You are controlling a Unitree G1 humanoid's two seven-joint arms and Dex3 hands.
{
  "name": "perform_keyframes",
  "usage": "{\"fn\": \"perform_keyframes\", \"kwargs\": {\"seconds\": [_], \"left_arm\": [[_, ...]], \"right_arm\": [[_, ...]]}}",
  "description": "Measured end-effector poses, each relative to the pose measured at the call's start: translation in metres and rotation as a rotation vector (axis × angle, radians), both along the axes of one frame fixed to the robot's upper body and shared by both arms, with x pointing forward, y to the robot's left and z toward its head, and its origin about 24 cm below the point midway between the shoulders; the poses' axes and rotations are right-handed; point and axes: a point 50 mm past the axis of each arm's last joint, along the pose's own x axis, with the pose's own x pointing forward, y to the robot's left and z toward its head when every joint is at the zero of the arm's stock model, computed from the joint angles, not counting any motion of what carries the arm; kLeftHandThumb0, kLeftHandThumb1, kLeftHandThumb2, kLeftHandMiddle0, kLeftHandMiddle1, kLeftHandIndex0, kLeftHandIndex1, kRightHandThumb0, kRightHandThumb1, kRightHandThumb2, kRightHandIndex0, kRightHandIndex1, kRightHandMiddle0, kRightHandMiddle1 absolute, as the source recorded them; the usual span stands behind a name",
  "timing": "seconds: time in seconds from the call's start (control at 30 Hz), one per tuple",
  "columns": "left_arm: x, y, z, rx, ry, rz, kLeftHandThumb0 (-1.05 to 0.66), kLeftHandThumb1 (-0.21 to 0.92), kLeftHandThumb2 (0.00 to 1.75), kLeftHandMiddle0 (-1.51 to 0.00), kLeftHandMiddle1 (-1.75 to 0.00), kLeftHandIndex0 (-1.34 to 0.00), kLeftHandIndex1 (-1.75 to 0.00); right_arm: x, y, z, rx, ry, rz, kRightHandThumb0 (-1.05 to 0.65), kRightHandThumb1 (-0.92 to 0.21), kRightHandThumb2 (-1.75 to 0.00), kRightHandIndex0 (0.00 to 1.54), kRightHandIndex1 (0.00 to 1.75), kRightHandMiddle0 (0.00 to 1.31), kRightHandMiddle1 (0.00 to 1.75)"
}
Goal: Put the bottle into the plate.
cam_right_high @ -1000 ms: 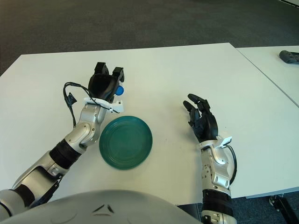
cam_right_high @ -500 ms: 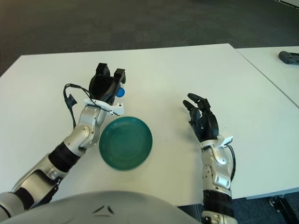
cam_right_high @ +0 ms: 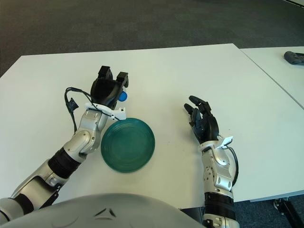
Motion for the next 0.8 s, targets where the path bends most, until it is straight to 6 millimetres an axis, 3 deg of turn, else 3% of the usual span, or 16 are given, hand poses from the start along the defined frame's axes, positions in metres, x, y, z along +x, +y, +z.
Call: {"fn": "perform_keyframes", "kwargs": {"seconds": [0.4,0.8], "left_arm": [[-0.044,-0.009,0.012,-0.01,-0.011,-0.132,0.0,-0.01,1.69,-0.85,-1.75,-0.62,-1.75],[-0.069,-0.01,-0.011,-0.011,0.078,-0.167,0.0,0.11,1.56,-0.77,-1.74,-0.53,-1.75]], "right_arm": [[0.003,0.004,-0.001,0.003,0.007,0.007,-0.62,-0.92,-0.5,0.47,0.66,0.23,0.97],[0.007,0.003,-0.007,-0.02,0.001,0.018,-0.64,-0.92,-0.54,0.48,0.72,0.25,1.02]]}}
